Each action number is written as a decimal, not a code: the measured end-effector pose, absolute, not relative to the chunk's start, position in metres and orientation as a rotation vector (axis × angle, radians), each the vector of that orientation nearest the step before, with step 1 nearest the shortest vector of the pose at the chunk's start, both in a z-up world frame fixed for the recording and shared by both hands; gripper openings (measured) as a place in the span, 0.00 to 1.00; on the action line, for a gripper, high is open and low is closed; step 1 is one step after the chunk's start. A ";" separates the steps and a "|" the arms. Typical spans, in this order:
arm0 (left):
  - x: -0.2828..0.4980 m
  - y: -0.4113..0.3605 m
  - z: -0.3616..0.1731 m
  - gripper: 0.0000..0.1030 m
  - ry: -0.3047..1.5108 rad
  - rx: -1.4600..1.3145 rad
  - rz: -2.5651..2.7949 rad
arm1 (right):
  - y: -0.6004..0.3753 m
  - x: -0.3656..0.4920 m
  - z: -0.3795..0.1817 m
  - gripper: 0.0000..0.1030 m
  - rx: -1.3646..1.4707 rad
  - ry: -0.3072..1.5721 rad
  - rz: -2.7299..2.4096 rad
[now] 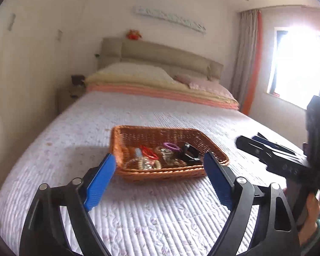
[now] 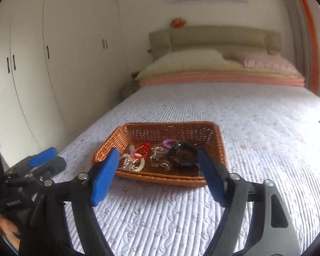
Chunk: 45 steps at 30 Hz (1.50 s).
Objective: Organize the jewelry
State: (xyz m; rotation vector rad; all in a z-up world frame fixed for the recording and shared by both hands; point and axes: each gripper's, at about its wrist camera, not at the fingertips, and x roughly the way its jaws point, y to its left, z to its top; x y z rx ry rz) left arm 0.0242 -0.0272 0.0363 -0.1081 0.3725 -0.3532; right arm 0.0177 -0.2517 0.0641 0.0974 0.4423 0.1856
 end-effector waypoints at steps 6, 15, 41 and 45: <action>-0.006 -0.033 0.012 0.82 0.312 -0.045 -0.194 | -0.242 -0.036 0.037 0.75 0.010 0.276 0.082; -0.021 -0.031 0.006 0.83 0.208 -0.032 -0.100 | -0.251 -0.050 0.013 0.78 0.039 0.265 0.025; -0.026 -0.033 0.003 0.93 0.211 -0.006 -0.088 | -0.245 -0.049 0.006 0.92 0.036 0.273 0.045; -0.026 -0.032 0.003 0.93 0.214 -0.010 -0.089 | -0.246 -0.048 0.005 0.92 0.041 0.279 0.045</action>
